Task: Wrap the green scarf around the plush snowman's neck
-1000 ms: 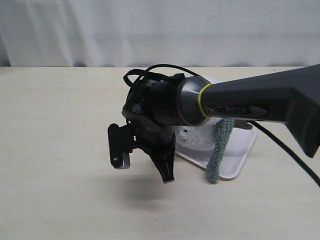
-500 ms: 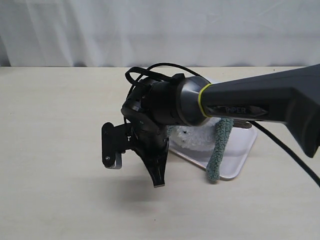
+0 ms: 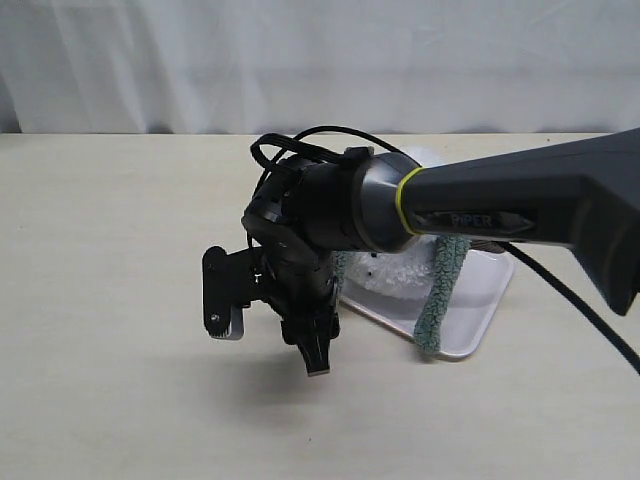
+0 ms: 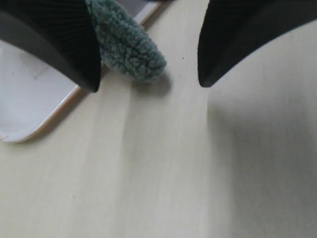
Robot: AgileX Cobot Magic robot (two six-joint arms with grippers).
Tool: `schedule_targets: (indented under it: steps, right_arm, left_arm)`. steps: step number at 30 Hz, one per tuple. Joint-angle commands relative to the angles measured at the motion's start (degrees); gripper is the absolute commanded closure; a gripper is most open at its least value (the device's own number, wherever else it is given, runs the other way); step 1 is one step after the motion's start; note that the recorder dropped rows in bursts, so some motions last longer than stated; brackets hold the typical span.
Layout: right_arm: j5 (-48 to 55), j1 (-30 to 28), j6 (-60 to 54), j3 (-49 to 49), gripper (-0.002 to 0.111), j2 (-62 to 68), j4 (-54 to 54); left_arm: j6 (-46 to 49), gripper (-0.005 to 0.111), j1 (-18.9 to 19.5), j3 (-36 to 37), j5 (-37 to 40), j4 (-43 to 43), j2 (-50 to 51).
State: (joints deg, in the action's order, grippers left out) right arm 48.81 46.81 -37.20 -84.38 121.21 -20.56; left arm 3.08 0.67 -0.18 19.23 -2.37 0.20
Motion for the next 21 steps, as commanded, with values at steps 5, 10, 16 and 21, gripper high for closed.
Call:
schedule_targets:
  steps: [5,10,16,21]
  right_arm:
    - [2.0,-0.1,4.5,0.0,0.051,-1.7,0.4]
    - [2.3,-0.1,10.6,0.0,0.053,-5.2,0.4]
    - [0.7,-0.1,26.9,-0.5,0.092,-9.4,-4.8]
    - [0.7,-1.3,38.8,-4.1,0.104,-9.6,-10.4]
  left_arm:
    - [-0.4,0.107,0.0,0.2,-0.7,0.1,-0.2]
    - [-0.4,0.107,0.0,0.2,-0.7,0.1,-0.2]
    - [-0.4,0.107,0.0,0.2,-0.7,0.1,-0.2]
    - [-0.4,0.107,0.0,0.2,-0.7,0.1,-0.2]
